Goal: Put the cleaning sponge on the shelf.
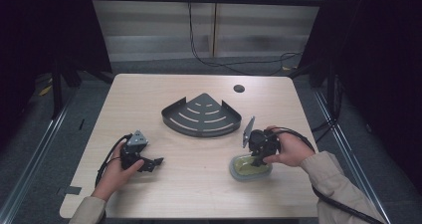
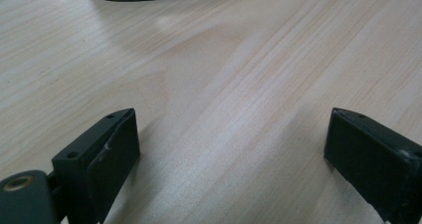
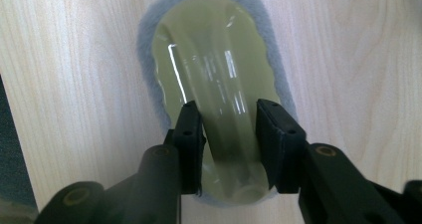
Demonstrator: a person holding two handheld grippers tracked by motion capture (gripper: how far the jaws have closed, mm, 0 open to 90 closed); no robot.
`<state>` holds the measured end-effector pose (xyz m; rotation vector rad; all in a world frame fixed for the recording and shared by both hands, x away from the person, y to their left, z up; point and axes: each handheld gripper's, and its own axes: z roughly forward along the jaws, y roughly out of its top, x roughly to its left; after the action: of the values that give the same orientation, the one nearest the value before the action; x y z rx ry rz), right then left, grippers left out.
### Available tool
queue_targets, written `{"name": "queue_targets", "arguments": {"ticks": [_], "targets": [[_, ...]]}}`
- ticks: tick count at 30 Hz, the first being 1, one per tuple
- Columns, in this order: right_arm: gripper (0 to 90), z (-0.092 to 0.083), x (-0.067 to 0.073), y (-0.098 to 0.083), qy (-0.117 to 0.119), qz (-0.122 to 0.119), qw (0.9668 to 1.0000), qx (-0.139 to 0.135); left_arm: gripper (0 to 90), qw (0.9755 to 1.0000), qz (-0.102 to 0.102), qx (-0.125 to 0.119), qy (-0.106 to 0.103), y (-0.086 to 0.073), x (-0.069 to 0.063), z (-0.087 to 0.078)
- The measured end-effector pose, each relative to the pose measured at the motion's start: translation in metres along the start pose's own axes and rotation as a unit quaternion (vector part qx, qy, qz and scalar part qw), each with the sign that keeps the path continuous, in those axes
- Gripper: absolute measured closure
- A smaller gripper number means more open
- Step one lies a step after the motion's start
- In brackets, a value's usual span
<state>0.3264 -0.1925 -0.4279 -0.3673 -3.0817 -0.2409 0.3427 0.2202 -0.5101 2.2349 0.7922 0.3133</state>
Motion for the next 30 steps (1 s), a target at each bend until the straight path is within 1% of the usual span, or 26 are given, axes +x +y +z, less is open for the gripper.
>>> {"name": "queue_targets", "arguments": {"ticks": [1, 2, 4, 6, 7, 10, 11, 12, 14, 15, 18, 19, 20, 21, 23, 24, 27, 28, 29, 30], "targets": [[67.3, 0.000, 0.000, 0.000, 0.001, 0.002, 1.0000, 0.001, 6.8, 1.0000, 0.000, 0.000, 0.000, 0.000, 0.000, 0.000], [68.6, 0.000, -0.001, 0.000, 0.002, -0.002, 1.0000, 0.000, 6.8, 1.0000, 0.000, 0.000, 0.000, 0.000, 0.000, 0.000], [70.4, -0.001, 0.000, 0.000, 0.004, 0.005, 1.0000, 0.002, 6.8, 1.0000, 0.001, 0.000, 0.000, 0.000, 0.000, 0.000], [70.7, -0.002, -0.001, 0.000, 0.008, 0.006, 1.0000, 0.001, 6.8, 1.0000, 0.000, 0.000, 0.000, 0.000, 0.000, 0.000], [70.7, -0.002, -0.002, 0.000, 0.008, 0.004, 0.9999, -0.004, 6.7, 1.0000, 0.000, 0.000, 0.000, 0.000, 0.000, 0.000], [70.8, -0.005, -0.003, 0.000, 0.006, 0.019, 0.9998, -0.003, 6.7, 1.0000, 0.000, 0.000, 0.000, 0.000, 0.000, 0.000], [70.9, -0.006, -0.002, -0.001, 0.009, 0.028, 0.9996, -0.004, 6.7, 1.0000, 0.000, 0.000, 0.000, 0.000, 0.000, 0.000], [70.9, -0.007, -0.003, -0.001, 0.010, 0.026, 0.9996, -0.006, 6.7, 1.0000, 0.000, 0.000, 0.000, 0.000, 0.000, 0.000], [70.9, -0.009, -0.003, 0.000, 0.010, 0.031, 0.9995, -0.004, 6.7, 1.0000, 0.000, 0.000, 0.000, 0.000, 0.000, 0.000], [70.9, -0.010, -0.004, 0.000, 0.009, 0.037, 0.9993, -0.004, 6.7, 1.0000, 0.000, 0.000, 0.000, 0.000, 0.000, 0.000], [70.9, -0.013, -0.005, 0.000, 0.007, 0.043, 0.9990, -0.006, 6.7, 1.0000, 0.000, 0.000, 0.000, 0.000, 0.000, 0.000], [71.0, -0.015, -0.005, 0.001, 0.006, 0.050, 0.9987, -0.006, 6.7, 1.0000, 0.000, 0.000, 0.000, 0.000, 0.000, 0.000], [70.9, -0.016, -0.006, 0.001, 0.003, 0.047, 0.9989, -0.008, 6.7, 1.0000, -0.003, -0.002, 0.000, 0.000, 0.000, 0.000], [71.0, -0.017, -0.006, 0.002, 0.004, 0.054, 0.9985, -0.008, 6.7, 1.0000, -0.003, -0.002, 0.000, 0.000, 0.000, 0.000], [71.0, -0.019, -0.007, 0.002, 0.001, 0.060, 0.9981, -0.010, 6.7, 1.0000, -0.003, -0.002, 0.000, 0.000, 0.000, 0.000], [71.0, -0.021, -0.007, 0.003, 0.000, 0.069, 0.9975, -0.010, 6.7, 1.0000, -0.003, -0.002, 0.000, 0.000, 0.000, 0.000], [71.0, -0.023, -0.009, 0.003, -0.003, 0.072, 0.9973, -0.012, 6.7, 1.0000, -0.003, -0.002, 0.000, 0.000, 0.000, 0.000], [71.0, -0.025, -0.011, 0.003, -0.003, 0.078, 0.9968, -0.016, 6.7, 1.0000, -0.003, -0.002, 0.000, 0.000, 0.000, 0.000], [71.0, -0.025, -0.011, 0.003, -0.003, 0.078, 0.9968, -0.016, 6.7, 1.0000, -0.003, -0.002, 0.000, 0.000, 0.000, 0.000], [71.0, -0.027, -0.012, 0.003, -0.003, 0.092, 0.9956, -0.015, 6.7, 1.0000, -0.003, -0.002, 0.000, 0.000, 0.000, 0.000]]}}
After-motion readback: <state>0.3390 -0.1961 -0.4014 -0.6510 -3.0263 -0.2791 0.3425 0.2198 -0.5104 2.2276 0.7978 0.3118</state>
